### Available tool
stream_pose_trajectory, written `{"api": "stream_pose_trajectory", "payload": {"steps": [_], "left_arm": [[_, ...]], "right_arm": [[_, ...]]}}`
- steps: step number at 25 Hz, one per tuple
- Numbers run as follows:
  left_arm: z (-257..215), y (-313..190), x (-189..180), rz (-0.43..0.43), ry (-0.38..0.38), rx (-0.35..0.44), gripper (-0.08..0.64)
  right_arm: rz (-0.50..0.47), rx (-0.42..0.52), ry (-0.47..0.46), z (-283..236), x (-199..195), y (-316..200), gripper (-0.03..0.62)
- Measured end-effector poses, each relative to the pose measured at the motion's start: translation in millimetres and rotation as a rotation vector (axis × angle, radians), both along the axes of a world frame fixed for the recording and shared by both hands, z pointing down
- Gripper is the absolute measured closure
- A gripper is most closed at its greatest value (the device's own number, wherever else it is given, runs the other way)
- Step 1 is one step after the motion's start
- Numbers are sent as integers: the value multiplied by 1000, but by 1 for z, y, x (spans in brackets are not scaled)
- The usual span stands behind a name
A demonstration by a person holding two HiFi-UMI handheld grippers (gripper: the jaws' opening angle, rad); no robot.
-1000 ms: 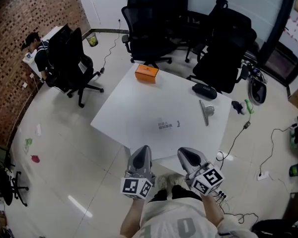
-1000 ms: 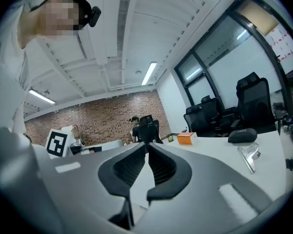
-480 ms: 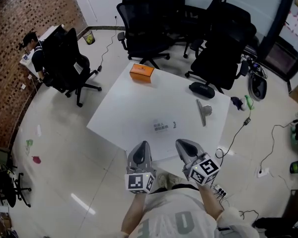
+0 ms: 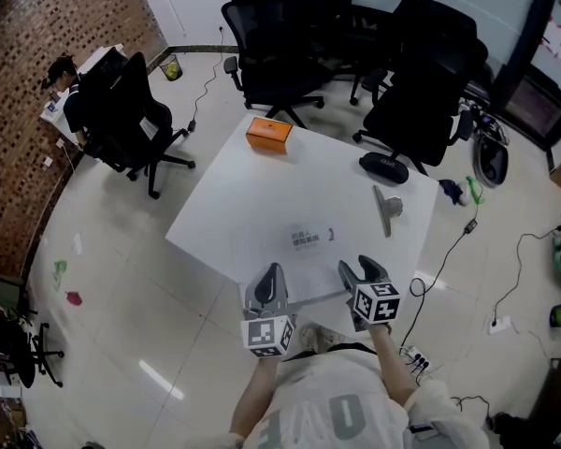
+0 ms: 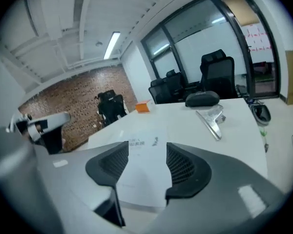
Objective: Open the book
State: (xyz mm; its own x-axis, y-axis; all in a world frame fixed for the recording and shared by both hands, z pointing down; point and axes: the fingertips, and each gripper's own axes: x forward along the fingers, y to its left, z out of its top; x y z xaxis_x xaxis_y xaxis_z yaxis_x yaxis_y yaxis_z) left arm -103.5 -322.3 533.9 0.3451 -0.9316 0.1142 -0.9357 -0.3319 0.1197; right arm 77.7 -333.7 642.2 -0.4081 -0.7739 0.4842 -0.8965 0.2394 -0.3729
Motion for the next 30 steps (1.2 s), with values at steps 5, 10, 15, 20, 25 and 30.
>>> {"api": "stream_pose_trajectory", "payload": {"steps": [5,10,15,20,25,30], "left_arm": [[16,0,0,0,-25,-36,549],[27,3,6,8,-37,-64,549],[32,5,7,5,-33,-77,549],[34,8,5,15,-55,-81,549],[32,8,3,5,-45,-78,548],[27,8,0,4,-45,-66,548]], "right_arm": [[-25,-131,66,50,12,14,342],[-46,-193,80,69,8,21,342],[-57,-221,90,79,7,20,344],[-102,-219,145,83,2,24,385],[-74,-200,155,79,15,20,506],[-57,-180,163,71,16,20,541]]}}
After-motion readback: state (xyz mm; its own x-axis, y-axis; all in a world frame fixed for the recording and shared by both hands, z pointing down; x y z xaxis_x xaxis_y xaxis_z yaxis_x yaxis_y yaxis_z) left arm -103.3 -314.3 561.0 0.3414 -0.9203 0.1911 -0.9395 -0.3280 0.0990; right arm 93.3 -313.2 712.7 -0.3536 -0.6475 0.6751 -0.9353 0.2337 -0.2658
